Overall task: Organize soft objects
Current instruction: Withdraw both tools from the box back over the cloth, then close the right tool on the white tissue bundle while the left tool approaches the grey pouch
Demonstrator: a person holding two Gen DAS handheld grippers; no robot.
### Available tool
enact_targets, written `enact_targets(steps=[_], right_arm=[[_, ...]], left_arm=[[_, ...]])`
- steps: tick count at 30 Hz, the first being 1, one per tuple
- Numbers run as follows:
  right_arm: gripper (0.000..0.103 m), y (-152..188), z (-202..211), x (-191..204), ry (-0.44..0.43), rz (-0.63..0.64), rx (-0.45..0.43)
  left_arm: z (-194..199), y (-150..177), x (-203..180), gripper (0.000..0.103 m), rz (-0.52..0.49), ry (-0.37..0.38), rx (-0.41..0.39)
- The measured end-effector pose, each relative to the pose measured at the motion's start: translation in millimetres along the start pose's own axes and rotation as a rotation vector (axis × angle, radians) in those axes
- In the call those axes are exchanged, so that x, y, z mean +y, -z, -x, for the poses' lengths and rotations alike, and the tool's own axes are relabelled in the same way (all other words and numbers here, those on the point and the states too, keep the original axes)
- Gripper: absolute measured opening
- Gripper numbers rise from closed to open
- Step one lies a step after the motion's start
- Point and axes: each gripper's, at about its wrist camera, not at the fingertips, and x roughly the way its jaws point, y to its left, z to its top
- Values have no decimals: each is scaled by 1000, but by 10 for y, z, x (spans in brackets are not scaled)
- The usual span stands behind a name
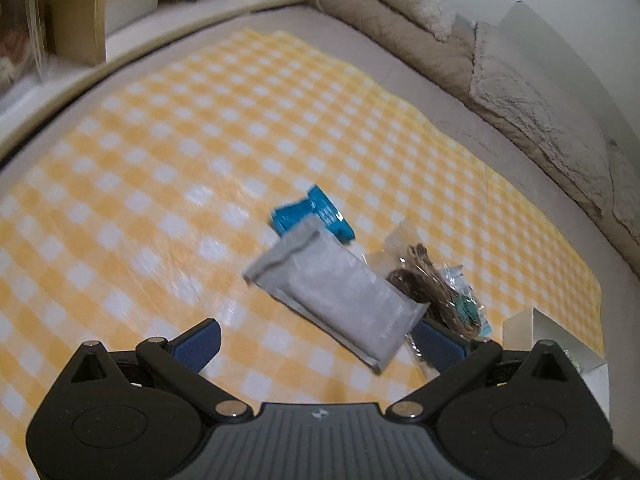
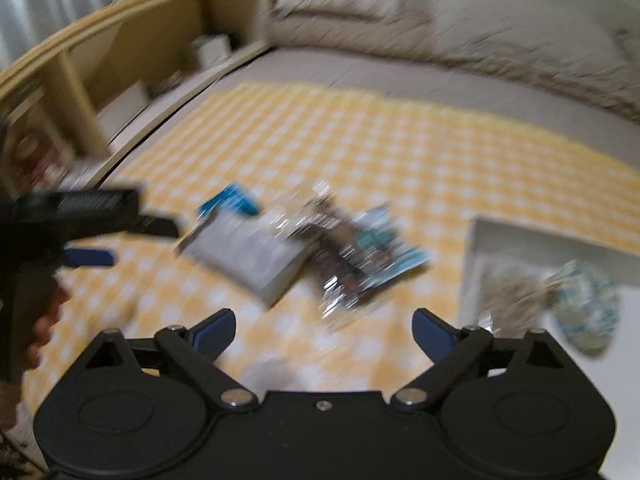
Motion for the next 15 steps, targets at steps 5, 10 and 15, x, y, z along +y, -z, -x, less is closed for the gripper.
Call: enact_targets(steps=[5, 10, 15], right_arm=[[91, 127, -213, 201, -36, 82, 89], [85, 251, -343, 231, -70, 132, 164], [77, 287, -436, 196, -108, 160, 210]], left_arm=[[-204, 33, -58, 103, 116, 13, 42], [-429, 4, -127, 103, 198, -20, 59], [-663, -79, -188, 103, 229, -62, 57]])
